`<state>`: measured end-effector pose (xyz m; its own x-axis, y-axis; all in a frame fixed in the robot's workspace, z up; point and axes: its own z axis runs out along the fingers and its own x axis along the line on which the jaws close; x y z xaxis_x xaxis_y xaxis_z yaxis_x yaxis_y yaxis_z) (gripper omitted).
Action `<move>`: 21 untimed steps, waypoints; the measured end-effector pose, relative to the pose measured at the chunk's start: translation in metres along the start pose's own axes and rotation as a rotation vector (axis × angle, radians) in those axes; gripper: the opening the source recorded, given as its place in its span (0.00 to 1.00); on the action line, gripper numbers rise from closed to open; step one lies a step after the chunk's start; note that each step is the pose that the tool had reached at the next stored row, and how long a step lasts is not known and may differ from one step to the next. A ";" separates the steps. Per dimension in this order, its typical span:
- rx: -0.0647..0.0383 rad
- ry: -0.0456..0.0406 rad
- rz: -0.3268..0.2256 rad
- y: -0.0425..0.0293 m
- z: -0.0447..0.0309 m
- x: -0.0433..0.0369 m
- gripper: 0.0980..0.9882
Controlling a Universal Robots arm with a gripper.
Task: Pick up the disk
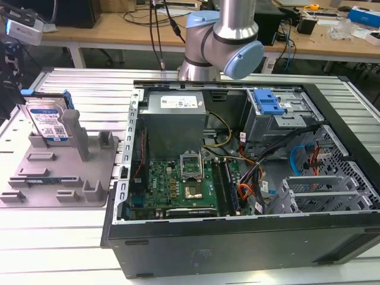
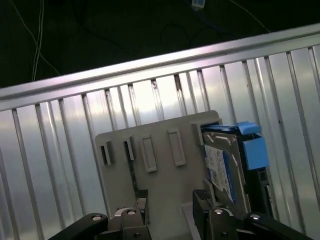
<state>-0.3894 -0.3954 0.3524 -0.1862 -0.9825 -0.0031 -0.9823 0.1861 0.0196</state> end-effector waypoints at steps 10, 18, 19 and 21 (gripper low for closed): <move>0.027 -0.0029 -0.143 0.0000 0.0010 0.0001 0.43; 0.027 -0.0029 -0.149 0.0053 0.0015 -0.0274 0.43; 0.027 -0.0028 -0.149 0.0068 0.0015 -0.0347 0.43; 0.027 -0.0029 -0.149 0.0088 0.0017 -0.0455 0.43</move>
<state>-0.3896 -0.3491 0.3511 -0.0381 -0.9993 -0.0068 -0.9992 0.0381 -0.0082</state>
